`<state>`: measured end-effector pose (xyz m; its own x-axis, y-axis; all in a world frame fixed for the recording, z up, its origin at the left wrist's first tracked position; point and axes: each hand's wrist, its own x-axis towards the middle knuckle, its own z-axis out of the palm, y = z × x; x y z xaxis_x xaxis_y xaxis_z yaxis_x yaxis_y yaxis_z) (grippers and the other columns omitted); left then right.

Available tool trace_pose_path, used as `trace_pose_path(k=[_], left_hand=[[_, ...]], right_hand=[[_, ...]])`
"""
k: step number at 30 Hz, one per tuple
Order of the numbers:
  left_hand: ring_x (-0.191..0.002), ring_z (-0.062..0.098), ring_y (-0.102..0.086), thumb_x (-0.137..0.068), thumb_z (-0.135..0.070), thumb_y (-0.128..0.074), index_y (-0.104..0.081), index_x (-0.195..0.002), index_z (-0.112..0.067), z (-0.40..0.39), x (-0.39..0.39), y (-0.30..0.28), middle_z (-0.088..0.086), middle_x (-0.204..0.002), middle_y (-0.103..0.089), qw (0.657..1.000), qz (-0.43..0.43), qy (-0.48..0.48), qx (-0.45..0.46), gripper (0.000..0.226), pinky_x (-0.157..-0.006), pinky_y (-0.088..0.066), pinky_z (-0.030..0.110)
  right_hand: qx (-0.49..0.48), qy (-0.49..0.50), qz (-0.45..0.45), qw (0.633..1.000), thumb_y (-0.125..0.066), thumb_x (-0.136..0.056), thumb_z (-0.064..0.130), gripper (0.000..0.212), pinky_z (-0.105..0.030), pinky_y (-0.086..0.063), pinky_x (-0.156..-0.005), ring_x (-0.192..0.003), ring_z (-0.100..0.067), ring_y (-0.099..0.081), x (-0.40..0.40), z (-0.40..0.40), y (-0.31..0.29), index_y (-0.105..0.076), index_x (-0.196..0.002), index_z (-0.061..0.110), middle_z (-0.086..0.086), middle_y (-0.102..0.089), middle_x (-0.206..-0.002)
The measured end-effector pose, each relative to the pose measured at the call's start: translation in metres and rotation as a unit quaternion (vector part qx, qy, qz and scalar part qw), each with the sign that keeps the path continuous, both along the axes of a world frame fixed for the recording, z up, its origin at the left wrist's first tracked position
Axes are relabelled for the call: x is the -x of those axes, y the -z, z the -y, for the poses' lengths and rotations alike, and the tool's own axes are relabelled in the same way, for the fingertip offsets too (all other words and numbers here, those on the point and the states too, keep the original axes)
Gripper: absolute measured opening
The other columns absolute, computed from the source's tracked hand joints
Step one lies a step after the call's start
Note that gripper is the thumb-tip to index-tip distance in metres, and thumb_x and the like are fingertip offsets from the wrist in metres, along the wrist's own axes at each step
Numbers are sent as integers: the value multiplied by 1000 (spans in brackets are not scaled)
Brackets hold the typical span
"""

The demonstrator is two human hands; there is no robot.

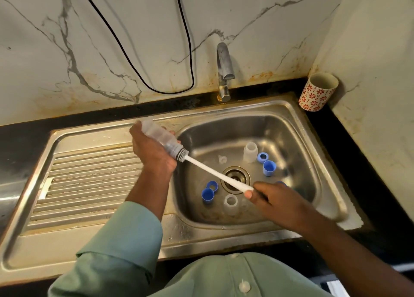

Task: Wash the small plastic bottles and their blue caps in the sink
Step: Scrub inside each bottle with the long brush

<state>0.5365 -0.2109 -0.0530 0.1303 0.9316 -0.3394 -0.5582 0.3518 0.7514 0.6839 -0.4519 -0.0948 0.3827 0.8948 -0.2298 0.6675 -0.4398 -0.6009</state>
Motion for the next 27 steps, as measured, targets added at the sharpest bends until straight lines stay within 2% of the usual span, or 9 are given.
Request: trace_pose_path(k=[4,12,15,17,18,20,22,24,27], left_hand=[[-46,15,-41,-90,-49,-53,-38,-67,-23,-1,-4,4,-5,-56,-34,999,2,-19,38,38,-45,-38,23],[-57,19,-56,-84,-57,-56,-42,-109,-19,4,-3,26,2,-70,-48,997,-31,-23,64,48,-55,-50,32],[-61,23,-60,-83,-57,-59,-49,-113,-13,10,-10,25,5,-75,-52,994,-30,-37,98,54,-62,-53,37],[-70,25,-62,-86,-56,-58,-53,-120,-11,17,-15,22,8,-85,-55,989,-28,-47,138,57,-69,-56,38],[-75,25,-63,-87,-56,-58,-54,-124,-14,19,-16,20,9,-91,-57,986,-28,-51,156,56,-71,-58,37],[-75,23,-63,-88,-58,-55,-53,-129,-16,21,-16,17,8,-93,-56,985,-14,-31,171,59,-63,-57,32],[-68,20,-59,-88,-61,-50,-52,-126,-16,19,-17,13,6,-86,-52,985,15,11,172,58,-56,-52,27],[-63,18,-57,-89,-61,-47,-51,-114,-17,19,-20,7,5,-81,-49,984,45,39,170,51,-54,-50,24],[-62,18,-58,-90,-61,-44,-52,-108,-16,22,-25,0,5,-77,-51,983,56,42,170,48,-56,-50,23]], right_hand=[[-22,6,-114,993,-47,-91,56,32,-30,-43,-57,-51,-4,-47,-17,3,-4,-58,-74,31,9,-54,-56],[21,15,-255,967,-58,-95,35,16,-25,-39,-49,-48,-7,-46,-23,4,-13,-71,-92,29,6,-53,-56],[-56,-15,73,996,-59,-93,38,19,-29,-48,-56,-59,-7,-55,-22,8,6,-70,-108,34,11,-63,-69],[-187,-18,306,933,-63,-89,33,21,-30,-50,-54,-64,-16,-60,-28,9,18,-74,-105,23,6,-67,-78],[-232,-2,316,920,-70,-85,28,19,-30,-51,-55,-65,-18,-62,-30,8,18,-74,-102,20,4,-68,-82],[-230,73,210,947,-82,-74,26,23,-28,-51,-58,-69,-15,-62,-27,6,14,-73,-96,23,6,-67,-88],[-144,137,-50,979,-83,-73,27,17,-26,-51,-61,-68,-12,-62,-23,2,10,-71,-84,29,7,-67,-81],[-60,150,-292,943,-75,-83,25,6,-33,-50,-59,-60,-20,-61,-21,0,8,-72,-78,23,-8,-69,-72],[-10,143,-344,928,-59,-95,29,27,-36,-47,-55,-49,-25,-55,-29,-2,5,-68,-77,10,-21,-66,-66]])
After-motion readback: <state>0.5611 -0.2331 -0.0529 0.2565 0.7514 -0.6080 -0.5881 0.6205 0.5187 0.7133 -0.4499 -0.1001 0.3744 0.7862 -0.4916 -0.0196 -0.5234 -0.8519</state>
